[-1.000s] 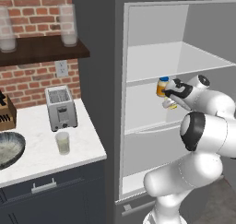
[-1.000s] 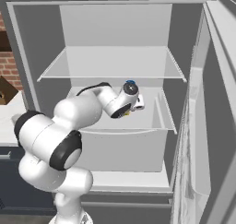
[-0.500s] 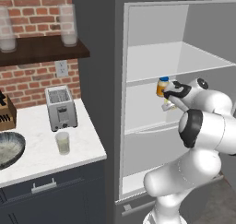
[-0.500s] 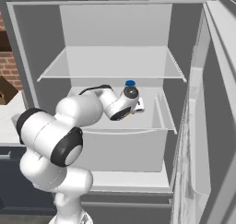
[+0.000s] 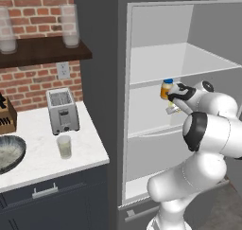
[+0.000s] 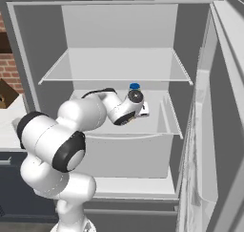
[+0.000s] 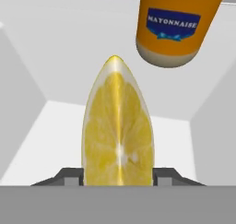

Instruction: Grab a lemon wedge from the fridge and one ice cube from the ice bowl, and put them in the glass of lemonade.

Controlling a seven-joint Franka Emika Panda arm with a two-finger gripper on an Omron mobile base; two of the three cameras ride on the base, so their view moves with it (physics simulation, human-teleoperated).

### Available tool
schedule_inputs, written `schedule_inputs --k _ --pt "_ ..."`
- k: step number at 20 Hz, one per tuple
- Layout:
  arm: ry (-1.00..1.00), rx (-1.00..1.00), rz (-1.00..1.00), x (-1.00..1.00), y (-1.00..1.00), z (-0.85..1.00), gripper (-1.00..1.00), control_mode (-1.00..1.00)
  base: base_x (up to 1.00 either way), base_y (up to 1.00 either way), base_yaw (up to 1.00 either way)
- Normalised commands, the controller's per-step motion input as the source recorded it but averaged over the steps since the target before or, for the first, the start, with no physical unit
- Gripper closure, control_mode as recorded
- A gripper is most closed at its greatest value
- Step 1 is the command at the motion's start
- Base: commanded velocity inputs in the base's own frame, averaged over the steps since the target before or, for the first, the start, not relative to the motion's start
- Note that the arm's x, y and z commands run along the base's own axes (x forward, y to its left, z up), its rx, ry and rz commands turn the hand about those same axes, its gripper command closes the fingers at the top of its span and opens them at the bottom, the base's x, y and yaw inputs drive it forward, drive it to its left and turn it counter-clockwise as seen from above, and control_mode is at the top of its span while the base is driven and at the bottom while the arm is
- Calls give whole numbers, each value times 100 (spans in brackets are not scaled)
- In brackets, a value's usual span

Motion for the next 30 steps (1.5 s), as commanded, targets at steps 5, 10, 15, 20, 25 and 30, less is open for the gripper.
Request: schedule_inputs --k 5,10,15,20,25,30 --pt "-1 0 0 -7 0 0 100 -100 0 0 0" --pt "-9 0 0 -81 0 28 100 -100 0 0 0" --pt "-4 0 0 -100 0 79 100 -100 0 0 0" --pt "11 -7 0 -94 12 99 100 -100 0 0 0" --pt "29 -13 0 -85 22 82 100 -100 0 0 0" --pt "17 -6 0 -98 19 58 100 -100 0 0 0"
